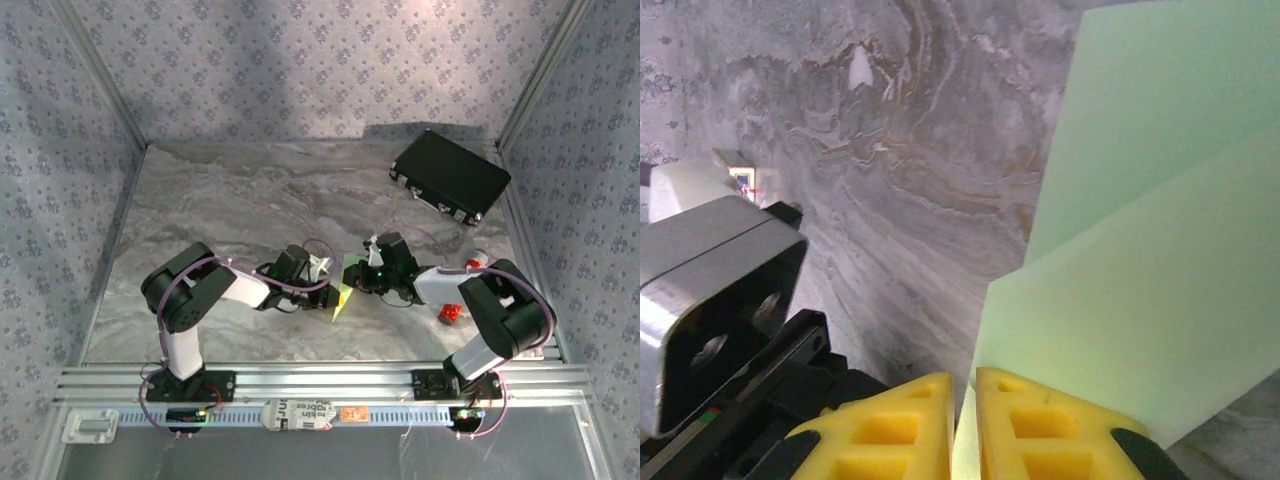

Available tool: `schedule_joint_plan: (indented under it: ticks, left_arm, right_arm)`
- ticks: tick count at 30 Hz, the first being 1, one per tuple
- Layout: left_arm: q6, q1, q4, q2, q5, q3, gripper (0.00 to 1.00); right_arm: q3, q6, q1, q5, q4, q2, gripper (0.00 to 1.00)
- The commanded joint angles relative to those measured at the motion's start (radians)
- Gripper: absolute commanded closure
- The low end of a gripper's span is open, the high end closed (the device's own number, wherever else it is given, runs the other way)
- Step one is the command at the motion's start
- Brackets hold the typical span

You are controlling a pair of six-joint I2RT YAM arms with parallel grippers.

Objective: Fold a paper plane with a square sheet of paper (pick it up from the middle)
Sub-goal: Fold the wing for the fifth time at the center of the table.

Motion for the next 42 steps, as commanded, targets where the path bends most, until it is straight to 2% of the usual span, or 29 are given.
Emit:
schedule_joint_plan:
  ticks: [1, 28, 38, 42]
  left_arm:
    - [0.008, -0.013, -0.105, 0.057, -0.006, -0.009, 1.00]
    - [0.021, -0.013, -0.118, 0.063, 0.003, -0.013, 1.00]
    - [-0.002, -0.014, -0.156, -0.049, -0.003, 0.022, 0.84]
    - [-0.012, -0.013, -0.170, -0.070, -0.007, 0.042, 0.81]
  right_arm:
    - [0.018, 0.003, -0.009, 0.007, 0.011, 0.019, 0.85]
    - [0.021, 0.008, -0.022, 0.009, 0.019, 0.123, 0.86]
    - [0.016, 0.004, -0.023, 0.018, -0.011, 0.131, 0.86]
    - [0.012, 0.004, -0.021, 0.019, -0.014, 0.131, 0.86]
